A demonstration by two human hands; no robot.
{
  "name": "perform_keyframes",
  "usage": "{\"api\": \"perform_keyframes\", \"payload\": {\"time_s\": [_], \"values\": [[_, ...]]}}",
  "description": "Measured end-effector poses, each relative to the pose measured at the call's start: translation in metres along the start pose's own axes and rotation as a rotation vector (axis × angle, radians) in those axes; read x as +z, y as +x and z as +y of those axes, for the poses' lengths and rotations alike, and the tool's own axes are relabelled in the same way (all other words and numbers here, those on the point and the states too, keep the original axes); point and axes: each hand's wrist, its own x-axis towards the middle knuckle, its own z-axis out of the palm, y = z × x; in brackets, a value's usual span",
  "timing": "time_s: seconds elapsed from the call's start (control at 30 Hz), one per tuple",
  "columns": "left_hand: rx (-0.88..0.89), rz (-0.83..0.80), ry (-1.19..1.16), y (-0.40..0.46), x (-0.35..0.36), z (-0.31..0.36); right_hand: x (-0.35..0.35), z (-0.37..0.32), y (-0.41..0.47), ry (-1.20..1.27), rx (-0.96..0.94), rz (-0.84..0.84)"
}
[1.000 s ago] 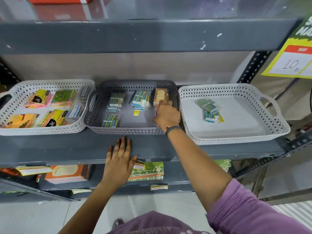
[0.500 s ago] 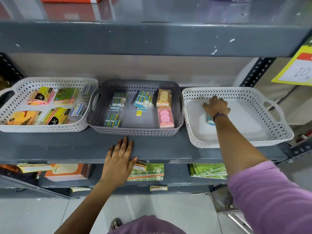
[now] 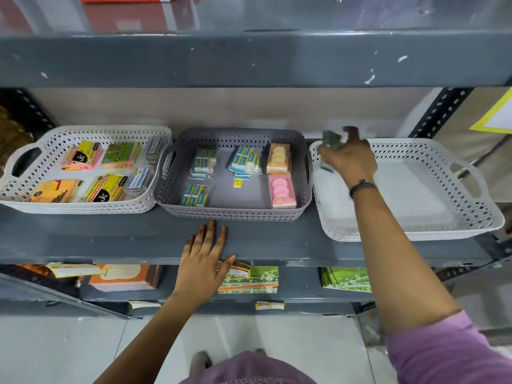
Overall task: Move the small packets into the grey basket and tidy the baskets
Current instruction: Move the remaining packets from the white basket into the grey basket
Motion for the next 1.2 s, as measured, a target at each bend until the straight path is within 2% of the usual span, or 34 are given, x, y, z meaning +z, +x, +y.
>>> {"api": "perform_keyframes", "payload": {"time_s": [0.13, 0.27, 0.5, 0.63, 0.7, 0.77, 0.83, 0.9, 0.97, 1.07, 1.2], "values": [[0.006, -0.006, -0.004, 0.001, 0.0, 0.0, 0.014, -0.061, -0.035, -0.037, -0.179, -0.27], [0.003, 0.002, -0.014, 0.001, 0.001, 0.0, 0.059, -0.096, -0.067, -0.247, -0.324, -0.439], [0.001, -0.008, -0.009, 0.0, -0.003, 0.001, 0.134, -0.09, -0.087, -0.559, -0.454, -0.436], [0.001, -0.001, 0.0, 0.0, -0.002, 0.001, 0.138, -0.082, -0.083, -0.529, -0.389, -0.457], [0.004, 0.009, -0.008, 0.0, -0.001, 0.0, 0.119, -0.081, -0.079, -0.449, -0.449, -0.372], [0.006, 0.016, -0.016, -0.001, 0.001, 0.0, 0.087, -0.074, -0.075, -0.326, -0.503, -0.143], [0.006, 0.025, -0.013, 0.0, 0.002, 0.0, 0.062, -0.058, -0.058, -0.204, -0.451, 0.091], [0.01, 0.031, -0.017, -0.001, 0.002, 0.0, 0.044, -0.031, -0.033, -0.189, -0.315, 0.2], [0.013, 0.034, -0.024, -0.001, 0.002, 0.0, 0.035, 0.006, -0.008, -0.274, -0.11, 0.133], [0.011, 0.03, -0.028, -0.001, 0.002, 0.0, 0.038, 0.061, 0.009, -0.445, 0.17, -0.092], [0.005, 0.029, -0.029, -0.001, 0.001, 0.0, 0.048, 0.085, 0.009, -0.52, 0.137, -0.12]]}}
